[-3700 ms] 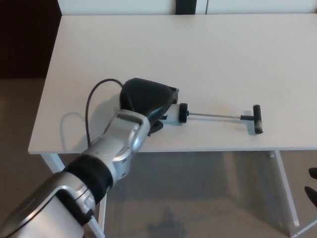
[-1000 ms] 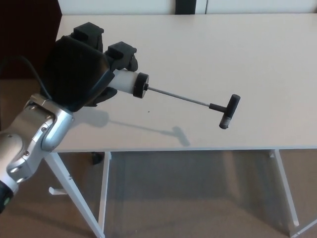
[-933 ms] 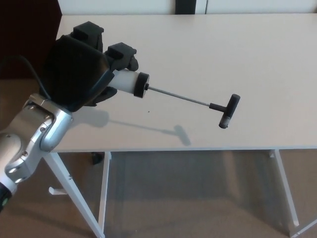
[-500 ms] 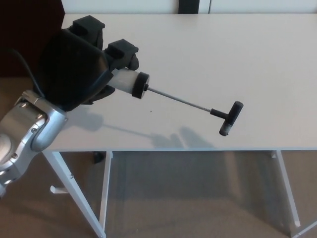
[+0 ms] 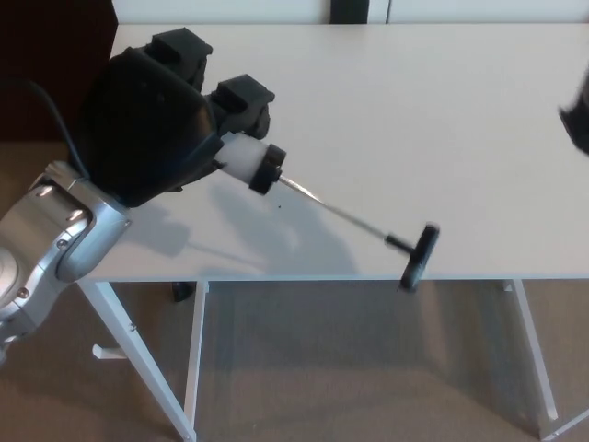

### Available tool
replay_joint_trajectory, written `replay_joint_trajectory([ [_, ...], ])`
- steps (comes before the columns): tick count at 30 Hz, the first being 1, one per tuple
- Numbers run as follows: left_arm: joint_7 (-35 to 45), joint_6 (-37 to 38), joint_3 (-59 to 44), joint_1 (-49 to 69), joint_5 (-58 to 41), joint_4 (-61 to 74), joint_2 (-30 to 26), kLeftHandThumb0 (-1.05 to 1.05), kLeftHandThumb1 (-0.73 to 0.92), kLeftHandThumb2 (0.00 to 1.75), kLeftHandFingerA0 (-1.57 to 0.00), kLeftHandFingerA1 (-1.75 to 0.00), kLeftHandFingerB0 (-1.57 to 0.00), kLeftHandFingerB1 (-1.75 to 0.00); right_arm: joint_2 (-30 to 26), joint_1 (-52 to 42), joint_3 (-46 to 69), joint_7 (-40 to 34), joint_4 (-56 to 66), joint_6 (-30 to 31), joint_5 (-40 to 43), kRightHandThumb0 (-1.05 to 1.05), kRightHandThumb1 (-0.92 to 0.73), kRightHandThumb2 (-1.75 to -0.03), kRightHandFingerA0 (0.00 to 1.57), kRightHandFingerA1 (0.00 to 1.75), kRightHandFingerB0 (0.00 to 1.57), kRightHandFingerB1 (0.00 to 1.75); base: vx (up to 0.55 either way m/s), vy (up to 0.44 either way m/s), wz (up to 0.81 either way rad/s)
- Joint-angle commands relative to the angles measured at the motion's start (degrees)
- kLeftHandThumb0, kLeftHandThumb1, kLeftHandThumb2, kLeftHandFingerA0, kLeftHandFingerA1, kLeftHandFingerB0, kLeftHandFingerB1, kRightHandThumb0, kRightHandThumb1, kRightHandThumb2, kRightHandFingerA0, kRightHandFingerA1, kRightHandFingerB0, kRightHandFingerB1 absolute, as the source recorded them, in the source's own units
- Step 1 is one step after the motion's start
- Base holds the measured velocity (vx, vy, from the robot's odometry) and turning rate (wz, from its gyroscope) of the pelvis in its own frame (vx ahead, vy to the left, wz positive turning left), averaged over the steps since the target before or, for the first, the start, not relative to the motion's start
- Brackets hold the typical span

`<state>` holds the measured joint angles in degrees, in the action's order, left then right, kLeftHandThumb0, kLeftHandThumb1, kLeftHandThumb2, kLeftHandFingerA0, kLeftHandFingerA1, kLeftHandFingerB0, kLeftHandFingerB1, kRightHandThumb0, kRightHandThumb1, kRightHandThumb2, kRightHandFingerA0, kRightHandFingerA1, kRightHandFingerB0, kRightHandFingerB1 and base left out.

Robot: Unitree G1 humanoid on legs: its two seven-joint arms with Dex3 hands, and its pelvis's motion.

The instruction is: The robot walks towards a desk on which an air pump is kept in the middle. It lifts it up and holds it with its left hand and uses its right hand to compress it by pushing its handle inwards.

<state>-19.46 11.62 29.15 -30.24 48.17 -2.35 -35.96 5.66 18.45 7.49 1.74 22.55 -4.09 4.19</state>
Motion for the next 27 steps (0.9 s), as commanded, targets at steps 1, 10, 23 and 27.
replay_joint_trajectory([
  [1,4.41,0.94,-1.78,0.98,0.04,0.62,0.73,-0.21,0.54,0.58,-0.83,-1.63,-0.87,-0.73,4.77,1.76,0.59,-5.40,-3.56,4.94,4.92,-0.88,-0.82,-1.12,0.07,0.17,0.06,0.14,0.00,0.000,0.00],
  [10,4.06,0.47,-3.45,0.68,0.70,-0.73,3.42,-0.18,0.55,0.54,-0.78,-1.69,-0.81,-0.74,9.21,0.06,-0.07,-6.71,-6.72,3.50,5.52,-0.86,-0.82,-1.12,0.07,0.19,0.07,0.16,0.00,0.000,0.00],
  [23,5.19,0.07,-7.64,-2.62,0.70,-5.24,4.04,-0.15,0.54,0.55,-0.79,-1.67,-0.86,-0.69,7.42,-5.89,0.63,-5.94,-9.77,0.70,7.18,-0.80,-0.78,-1.09,0.06,0.23,0.06,0.21,0.00,0.000,0.00],
  [27,5.66,0.86,-9.64,-3.37,-1.52,-6.61,4.22,-0.05,0.62,0.52,-0.75,-1.75,-0.66,-1.41,6.58,-7.40,0.85,-5.02,-10.30,0.01,8.22,-0.83,-0.81,-1.10,0.07,0.21,0.07,0.19,0.00,0.000,0.00],
])
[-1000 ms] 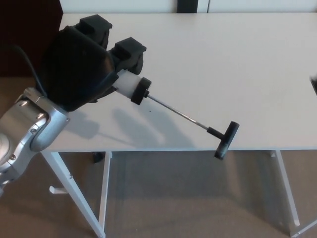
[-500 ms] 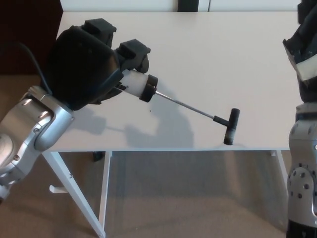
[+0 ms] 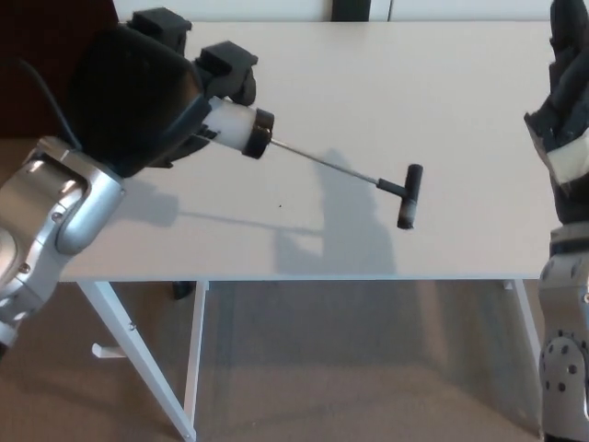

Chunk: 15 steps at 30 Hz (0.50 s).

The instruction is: The robot walks towards a desk on which an air pump is kept in the middle. It lifts it up and holds it with its left hand and uses its right hand to compress it by pushing its handle inwards.

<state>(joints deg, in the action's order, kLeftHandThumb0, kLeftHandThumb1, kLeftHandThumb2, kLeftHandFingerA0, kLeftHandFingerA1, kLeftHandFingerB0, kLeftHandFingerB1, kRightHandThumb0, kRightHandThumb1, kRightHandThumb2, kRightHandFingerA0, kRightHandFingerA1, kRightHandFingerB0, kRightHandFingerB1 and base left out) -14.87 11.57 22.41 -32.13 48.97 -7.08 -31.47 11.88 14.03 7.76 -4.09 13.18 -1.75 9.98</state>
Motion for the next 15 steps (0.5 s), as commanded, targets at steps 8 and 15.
replay_joint_trajectory([
  [8,1.49,1.32,-7.19,-3.09,-6.12,-3.61,0.97,-0.02,0.65,0.55,-0.71,-1.75,-0.53,-1.56,-0.34,-5.25,-1.03,2.10,-0.40,-1.81,3.29,-0.81,-0.79,-1.09,0.07,0.25,0.06,0.22,0.00,0.000,0.00],
  [15,7.96,-0.21,-10.02,-3.84,-11.52,-2.60,3.50,-0.03,0.61,0.51,-0.73,-1.75,-0.64,-1.42,-1.06,-5.90,-3.37,3.54,-1.09,-0.94,3.11,-0.82,-0.78,-1.09,0.07,0.26,0.06,0.21,0.00,0.000,0.00],
])
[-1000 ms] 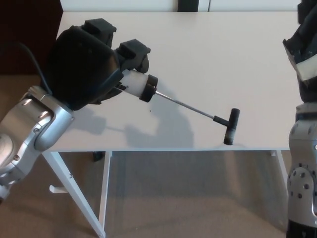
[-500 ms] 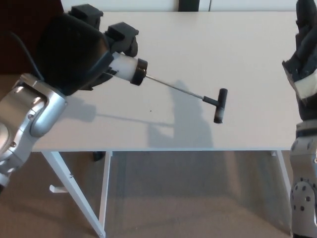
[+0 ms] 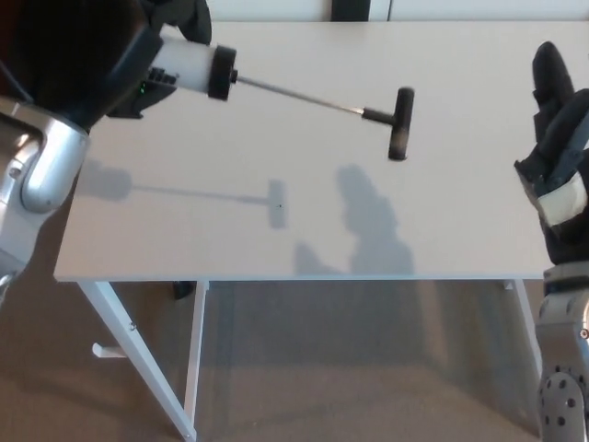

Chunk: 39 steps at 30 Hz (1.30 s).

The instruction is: The robot walks towards a desk on which an air pump is kept in the middle. It lifts it up and holds it with its left hand and uses its right hand to compress it by pushing its handle inwards.

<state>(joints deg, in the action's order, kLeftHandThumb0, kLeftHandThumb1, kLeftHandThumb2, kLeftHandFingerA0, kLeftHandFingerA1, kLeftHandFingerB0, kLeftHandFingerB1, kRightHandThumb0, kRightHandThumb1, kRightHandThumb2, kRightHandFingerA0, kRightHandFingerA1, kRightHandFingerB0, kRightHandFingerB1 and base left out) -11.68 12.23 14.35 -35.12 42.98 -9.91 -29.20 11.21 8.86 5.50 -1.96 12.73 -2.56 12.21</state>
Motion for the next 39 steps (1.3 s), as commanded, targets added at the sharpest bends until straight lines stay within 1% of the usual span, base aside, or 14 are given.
replay_joint_trajectory([
  [1,5.51,-1.03,-2.26,-0.83,-6.35,0.52,2.04,-0.01,0.61,0.54,-0.71,-1.75,-0.60,-1.52,-0.28,-0.65,-1.52,1.40,-0.90,0.04,0.95,-0.84,-0.76,-1.08,0.08,0.26,0.07,0.22,0.00,0.000,0.00],
  [3,5.79,-1.06,-2.39,-0.81,-6.54,0.62,2.29,-0.01,0.61,0.54,-0.71,-1.75,-0.60,-1.52,-0.26,-0.63,-1.63,1.39,-0.98,0.08,0.98,-0.84,-0.76,-1.08,0.08,0.26,0.07,0.22,0.00,0.000,0.00],
  [4,7.17,-2.15,-2.45,-0.74,-7.17,1.29,3.05,0.01,0.61,0.52,-0.65,-1.75,-0.49,-1.63,0.03,-0.55,-1.96,1.18,-1.32,0.09,0.83,-0.84,-0.76,-1.07,0.08,0.28,0.08,0.24,0.00,0.000,0.00],
  [8,10.64,-4.34,-2.48,-0.54,-8.42,2.46,4.66,0.04,0.62,0.52,-0.63,-1.75,-0.47,-1.63,0.27,-0.53,-3.21,0.95,-1.55,0.65,0.32,-0.84,-0.77,-1.09,0.08,0.27,0.08,0.23,0.00,0.000,0.00],
  [9,11.36,-4.82,-2.37,-0.43,-8.65,2.57,5.05,0.06,0.59,0.56,-0.63,-1.75,-0.44,-1.69,0.28,-0.45,-3.77,1.05,-1.57,0.75,0.07,-0.84,-0.77,-1.09,0.09,0.29,0.08,0.23,0.00,0.000,0.00],
  [15,13.52,-7.19,-1.93,0.20,-7.47,4.01,5.91,0.03,0.61,0.52,-0.61,-1.75,-0.43,-1.64,0.54,0.48,-5.52,1.00,-2.17,1.18,-0.21,-0.84,-0.78,-1.09,0.08,0.25,0.08,0.23,0.00,0.000,0.00],
  [16,14.15,-7.98,-1.53,0.38,-6.94,4.34,6.20,0.04,0.62,0.56,-0.60,-1.75,-0.43,-1.68,0.57,0.73,-6.05,0.56,-2.13,1.17,-0.99,-0.85,-0.78,-1.09,0.08,0.27,0.08,0.22,0.00,0.000,0.00],
  [21,15.21,-8.74,-0.88,0.92,-6.22,5.26,6.79,0.05,0.62,0.61,-0.62,-1.75,-0.46,-1.67,0.47,1.05,-7.39,-0.16,-1.81,0.72,-2.67,-0.83,-0.78,-1.10,0.07,0.26,0.07,0.22,0.00,0.000,0.00],
  [23,14.77,-8.09,-0.76,0.97,-6.15,4.82,6.88,0.05,0.61,0.60,-0.62,-1.75,-0.47,-1.67,0.37,1.19,-7.83,-0.29,-1.66,0.69,-3.08,-0.83,-0.79,-1.10,0.07,0.25,0.07,0.21,0.00,0.000,0.00],
  [24,14.58,-7.70,-0.60,0.98,-6.16,4.55,7.01,0.05,0.63,0.54,-0.63,-1.75,-0.49,-1.64,0.23,1.34,-8.20,-0.42,-1.76,0.42,-3.76,-0.82,-0.79,-1.11,0.06,0.21,0.06,0.20,0.00,0.000,0.00],
  [28,15.11,-7.47,-0.23,0.92,-6.19,4.50,7.23,0.03,0.64,0.53,-0.63,-1.75,-0.50,-1.62,0.08,1.79,-9.14,-1.33,-2.52,-0.57,-6.14,-0.84,-0.78,-1.10,0.06,0.21,0.06,0.20,0.00,0.000,0.00],
  [30,15.56,-7.73,-0.09,0.89,-6.32,4.78,7.42,0.00,0.65,0.49,-0.64,-1.75,-0.42,-1.58,0.35,2.19,-9.82,-1.37,-3.48,-1.62,-6.88,-0.85,-0.77,-1.09,0.06,0.21,0.06,0.19,0.00,0.000,0.00],
  [33,15.65,-7.55,0.05,0.77,-6.40,4.76,7.51,0.00,0.63,0.50,-0.60,-1.75,-0.45,-1.63,0.74,2.63,-10.48,-1.52,-4.55,-2.48,-7.54,-0.86,-0.77,-1.09,0.07,0.21,0.07,0.19,0.00,0.000,0.00],
  [39,15.93,-7.52,0.42,0.38,-5.82,5.03,7.51,0.00,0.64,0.48,-0.60,-1.75,-0.40,-1.58,1.04,3.40,-11.05,-2.11,-7.08,-3.33,-8.31,-0.89,-0.79,-1.10,0.07,0.17,0.07,0.16,0.00,0.000,0.00],
])
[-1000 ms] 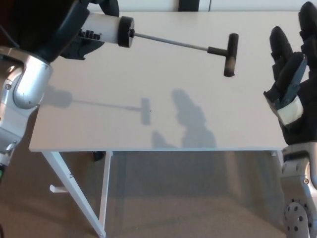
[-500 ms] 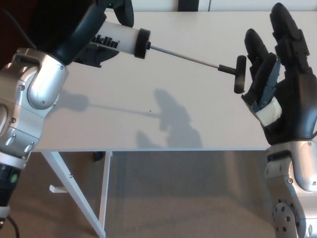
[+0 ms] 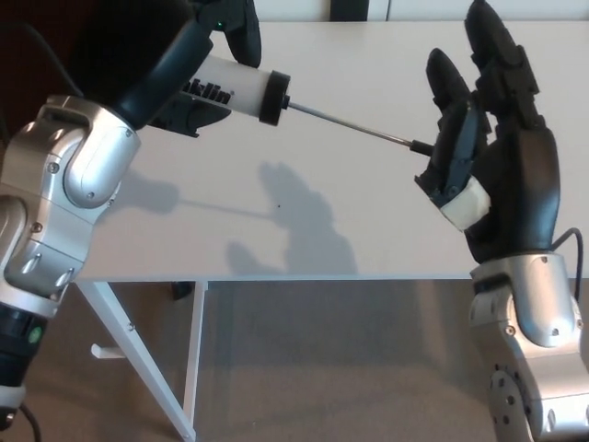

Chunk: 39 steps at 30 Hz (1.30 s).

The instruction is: The robot walks towards a desk on which an air pump is kept in the middle. It lifts it up and holds it with its left hand and uses its right hand to compress it by pushing its handle inwards.

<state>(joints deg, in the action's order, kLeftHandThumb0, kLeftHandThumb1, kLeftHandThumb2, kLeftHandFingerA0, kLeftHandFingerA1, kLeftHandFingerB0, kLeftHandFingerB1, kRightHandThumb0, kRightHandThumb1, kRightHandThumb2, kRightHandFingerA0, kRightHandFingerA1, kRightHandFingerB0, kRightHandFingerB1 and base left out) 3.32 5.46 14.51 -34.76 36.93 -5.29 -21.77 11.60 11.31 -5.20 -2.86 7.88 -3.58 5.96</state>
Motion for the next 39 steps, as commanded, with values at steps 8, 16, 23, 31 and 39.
replay_joint_trajectory([
  [8,1.04,-0.36,-0.18,0.08,-0.43,0.05,0.00,0.00,0.64,0.50,-0.64,-1.75,-0.42,-1.56,0.62,1.78,0.55,-1.41,-4.03,-3.68,-1.67,-0.87,-0.77,-1.10,0.07,0.19,0.06,0.18,0.00,0.000,0.00],
  [16,1.02,-1.18,0.61,-0.12,0.80,0.74,0.62,-0.01,0.59,0.52,-0.66,-1.75,-0.58,-1.51,0.29,2.27,0.27,-2.21,-5.40,-4.44,-3.40,-0.90,-0.81,-1.12,0.07,0.16,0.06,0.15,0.00,0.000,0.00],
  [23,1.20,-1.22,-0.26,0.31,0.51,0.66,-0.12,0.03,0.61,0.53,-0.65,-1.75,-0.53,-1.57,-2.09,4.58,5.26,-1.78,-5.24,-5.08,-0.61,-0.90,-0.81,-1.12,0.03,0.12,0.02,0.11,0.00,0.000,0.00],
  [31,1.70,-1.02,-0.73,0.51,0.19,0.53,-0.70,0.05,0.65,0.53,-0.61,-1.75,-0.45,-1.61,-3.39,5.68,8.30,-1.58,-5.06,-4.92,-0.12,-0.88,-0.78,-1.11,0.07,0.17,0.07,0.16,0.00,0.000,0.00],
  [39,1.04,-0.32,-0.84,0.50,0.16,0.59,-0.57,0.04,0.62,0.57,-0.62,-1.75,-0.44,-1.65,-3.49,5.18,8.62,-1.12,-6.43,-4.96,-0.41,-0.93,-0.81,-1.12,0.07,0.12,0.07,0.10,0.00,0.000,0.00],
])
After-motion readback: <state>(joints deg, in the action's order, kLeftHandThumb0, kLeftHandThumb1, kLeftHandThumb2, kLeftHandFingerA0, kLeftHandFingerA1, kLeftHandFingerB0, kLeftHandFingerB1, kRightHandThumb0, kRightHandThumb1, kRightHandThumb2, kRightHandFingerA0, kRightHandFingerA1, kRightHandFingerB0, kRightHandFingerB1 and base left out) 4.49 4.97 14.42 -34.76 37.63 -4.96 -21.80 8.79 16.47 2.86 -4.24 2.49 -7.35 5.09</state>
